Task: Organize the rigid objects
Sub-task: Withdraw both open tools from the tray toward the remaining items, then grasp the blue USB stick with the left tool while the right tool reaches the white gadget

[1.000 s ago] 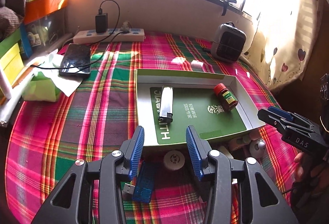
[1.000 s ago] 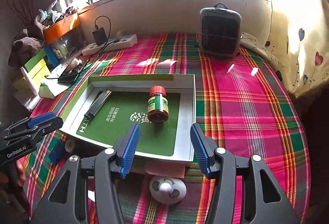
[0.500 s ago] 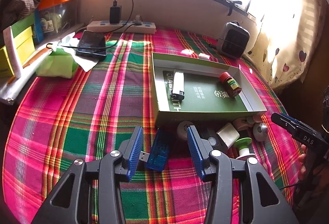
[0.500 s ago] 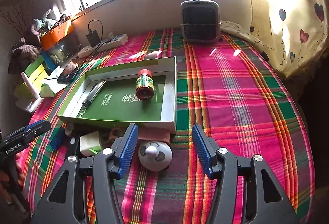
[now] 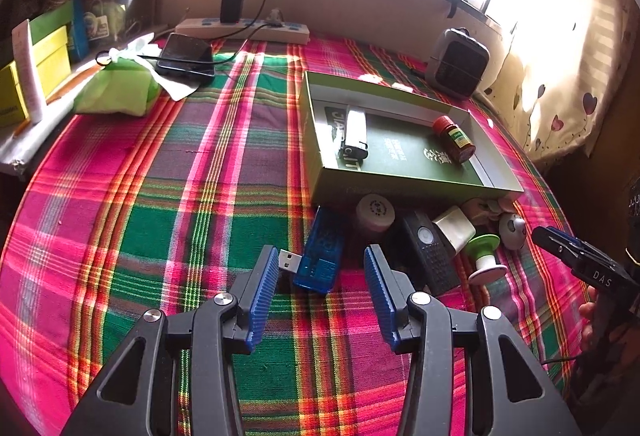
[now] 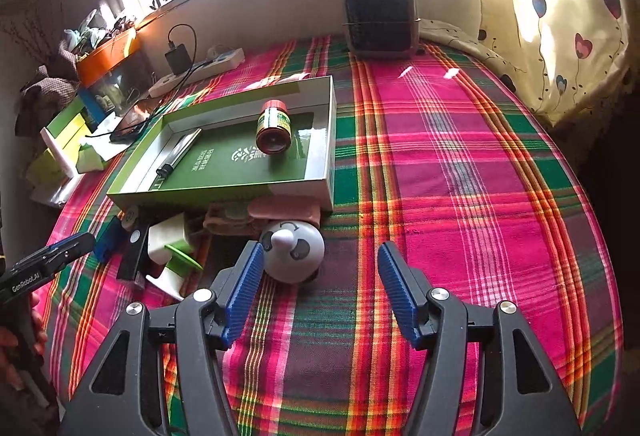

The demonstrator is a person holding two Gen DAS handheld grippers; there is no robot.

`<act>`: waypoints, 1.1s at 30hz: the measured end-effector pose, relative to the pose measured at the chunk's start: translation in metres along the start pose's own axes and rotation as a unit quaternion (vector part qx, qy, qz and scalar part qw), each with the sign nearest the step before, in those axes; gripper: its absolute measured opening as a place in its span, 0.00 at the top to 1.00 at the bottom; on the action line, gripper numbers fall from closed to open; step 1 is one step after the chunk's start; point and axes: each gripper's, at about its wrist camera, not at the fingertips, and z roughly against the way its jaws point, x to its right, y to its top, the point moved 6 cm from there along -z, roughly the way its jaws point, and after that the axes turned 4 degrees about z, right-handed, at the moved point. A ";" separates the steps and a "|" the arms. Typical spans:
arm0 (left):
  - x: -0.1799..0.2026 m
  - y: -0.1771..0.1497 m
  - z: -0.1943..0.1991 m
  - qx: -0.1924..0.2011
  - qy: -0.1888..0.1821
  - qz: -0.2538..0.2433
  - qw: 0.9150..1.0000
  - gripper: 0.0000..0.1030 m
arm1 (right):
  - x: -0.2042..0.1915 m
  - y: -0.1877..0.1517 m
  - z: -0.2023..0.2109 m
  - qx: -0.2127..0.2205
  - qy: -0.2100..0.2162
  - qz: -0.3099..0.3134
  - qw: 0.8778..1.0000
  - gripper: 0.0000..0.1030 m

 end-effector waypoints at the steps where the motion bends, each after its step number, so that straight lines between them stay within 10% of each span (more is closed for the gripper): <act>1: 0.000 -0.001 -0.001 -0.001 0.000 -0.002 1.000 0.57 | 0.000 -0.001 0.000 -0.001 0.000 0.000 1.000 0.41; 33: 0.014 0.008 -0.028 -0.004 0.043 -0.075 0.996 0.58 | -0.009 -0.007 -0.023 -0.036 -0.028 0.019 0.999 0.41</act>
